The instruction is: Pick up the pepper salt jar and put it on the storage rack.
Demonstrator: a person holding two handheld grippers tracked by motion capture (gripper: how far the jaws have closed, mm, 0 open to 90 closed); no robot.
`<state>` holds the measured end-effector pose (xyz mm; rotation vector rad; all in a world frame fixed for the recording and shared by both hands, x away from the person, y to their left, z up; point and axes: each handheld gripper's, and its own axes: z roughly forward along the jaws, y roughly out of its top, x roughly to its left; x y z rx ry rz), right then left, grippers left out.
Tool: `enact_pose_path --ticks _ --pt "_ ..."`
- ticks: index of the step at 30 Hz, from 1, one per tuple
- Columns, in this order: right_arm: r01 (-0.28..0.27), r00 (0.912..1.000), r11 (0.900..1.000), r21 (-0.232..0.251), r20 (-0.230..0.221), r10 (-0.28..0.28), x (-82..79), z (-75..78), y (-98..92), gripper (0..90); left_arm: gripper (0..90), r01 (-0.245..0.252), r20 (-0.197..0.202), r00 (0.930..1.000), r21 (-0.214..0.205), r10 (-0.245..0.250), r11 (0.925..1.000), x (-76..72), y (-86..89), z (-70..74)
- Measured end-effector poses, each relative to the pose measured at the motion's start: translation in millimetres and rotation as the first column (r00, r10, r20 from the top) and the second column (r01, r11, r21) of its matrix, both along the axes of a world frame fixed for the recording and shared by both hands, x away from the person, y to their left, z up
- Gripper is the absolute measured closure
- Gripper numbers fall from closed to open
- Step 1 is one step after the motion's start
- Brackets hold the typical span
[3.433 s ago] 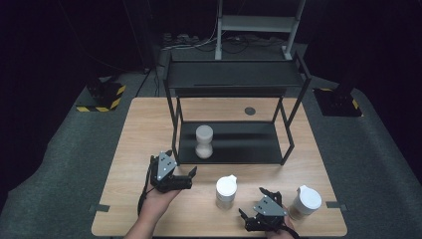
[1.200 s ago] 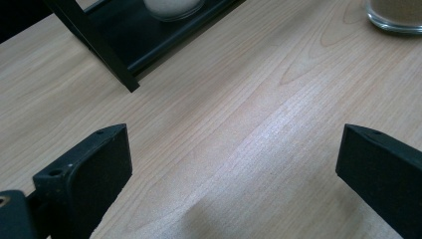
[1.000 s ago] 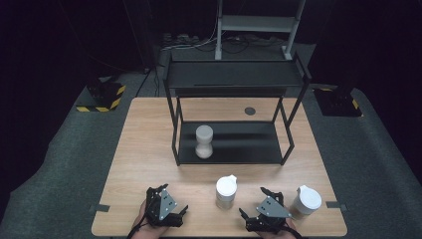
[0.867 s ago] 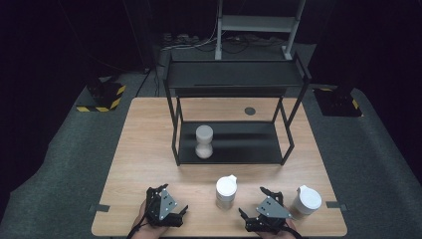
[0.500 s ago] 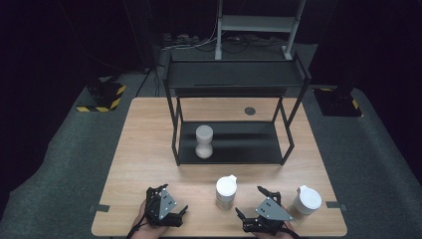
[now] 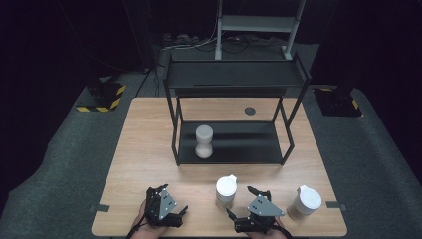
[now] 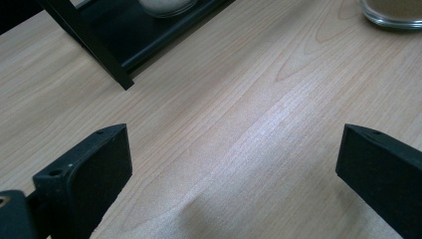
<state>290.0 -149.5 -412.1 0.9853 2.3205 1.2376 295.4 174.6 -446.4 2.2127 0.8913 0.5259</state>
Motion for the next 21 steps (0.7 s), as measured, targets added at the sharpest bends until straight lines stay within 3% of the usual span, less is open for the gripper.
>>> enact_pose_path --ticks 7,13,21 --pt "-0.012 0.9999 0.9999 0.003 -0.001 0.012 3.2 0.9 6.2 0.0 1.3 0.0 -0.001 1.0 0.0 0.0 1.0 0.2 0.0 0.0" --pt "0.002 0.9995 0.9987 0.051 -0.031 -0.001 8.9 2.4 11.5 1.0 1.3 0.006 0.0 1.0 0.002 -0.006 1.0 -0.1 -0.1 0.1" --pt "-0.014 0.9985 0.9961 0.087 -0.053 0.018 14.9 4.2 17.9 12.3 1.3 0.009 -0.002 1.0 -0.002 -0.009 1.0 0.1 0.4 0.2"
